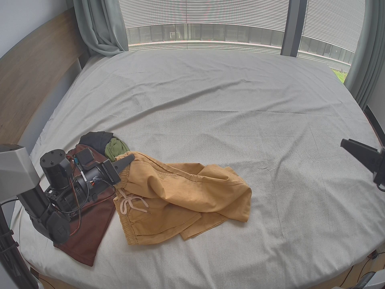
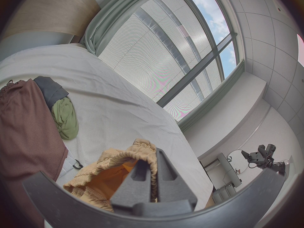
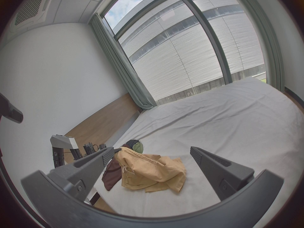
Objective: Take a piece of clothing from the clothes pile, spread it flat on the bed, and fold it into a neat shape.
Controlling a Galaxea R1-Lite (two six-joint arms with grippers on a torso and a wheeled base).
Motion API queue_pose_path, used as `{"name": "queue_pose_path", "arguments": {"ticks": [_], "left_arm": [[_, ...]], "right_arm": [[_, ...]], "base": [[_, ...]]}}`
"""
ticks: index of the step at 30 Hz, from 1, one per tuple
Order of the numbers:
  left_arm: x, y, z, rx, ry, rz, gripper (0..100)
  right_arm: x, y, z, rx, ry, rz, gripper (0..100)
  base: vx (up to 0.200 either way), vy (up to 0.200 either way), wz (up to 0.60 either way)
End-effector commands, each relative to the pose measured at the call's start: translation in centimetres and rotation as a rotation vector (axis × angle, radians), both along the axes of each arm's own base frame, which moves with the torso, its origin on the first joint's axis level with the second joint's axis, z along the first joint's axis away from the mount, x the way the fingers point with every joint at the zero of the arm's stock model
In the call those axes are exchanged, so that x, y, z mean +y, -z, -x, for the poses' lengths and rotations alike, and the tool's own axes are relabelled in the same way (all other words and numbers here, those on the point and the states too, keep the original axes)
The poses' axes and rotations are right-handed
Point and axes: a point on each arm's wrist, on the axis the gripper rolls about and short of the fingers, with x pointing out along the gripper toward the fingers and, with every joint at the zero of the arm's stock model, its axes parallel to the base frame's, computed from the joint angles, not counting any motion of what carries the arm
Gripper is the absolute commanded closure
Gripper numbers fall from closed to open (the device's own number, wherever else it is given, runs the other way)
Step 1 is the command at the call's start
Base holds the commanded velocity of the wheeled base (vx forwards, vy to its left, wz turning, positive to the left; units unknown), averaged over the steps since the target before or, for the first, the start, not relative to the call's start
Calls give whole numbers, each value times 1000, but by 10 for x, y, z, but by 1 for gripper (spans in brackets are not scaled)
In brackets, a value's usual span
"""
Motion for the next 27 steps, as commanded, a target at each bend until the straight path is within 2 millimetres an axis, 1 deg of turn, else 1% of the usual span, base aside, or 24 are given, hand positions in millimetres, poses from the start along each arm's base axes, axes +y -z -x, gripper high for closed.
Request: {"name": "queue_pose_path", "arguments": {"ticks": [1,2,5,8,11,13,19,27], "left_arm": [[0,0,0,-1,-1,1,100],[0,0,-1,-2,-1,1,100],[0,1,-2,2,-1,0,100],[0,5,-2,13,-1,-5,100],[0,5,-3,8,-2,-7,100],[0,5,-3,7,-2,-8,100],[0,5,-3,8,-2,-8,100],[0,6,-4,10,-2,-8,100]], "right_arm": [[8,24,-18,71,-26,18,0],[9,25,-19,65,-29,17,0],[15,41,-44,104,-31,23,0],[19,63,-58,158,-35,34,0],[24,84,-72,191,-39,38,0],[26,94,-79,199,-37,27,0],[30,107,-95,237,-47,-63,0],[33,119,-107,263,-62,-69,0]], "base": [[0,0,0],[0,0,0],[0,0,0],[0,0,0],[0,0,0],[0,0,0],[0,0,0],[0,0,0]]}}
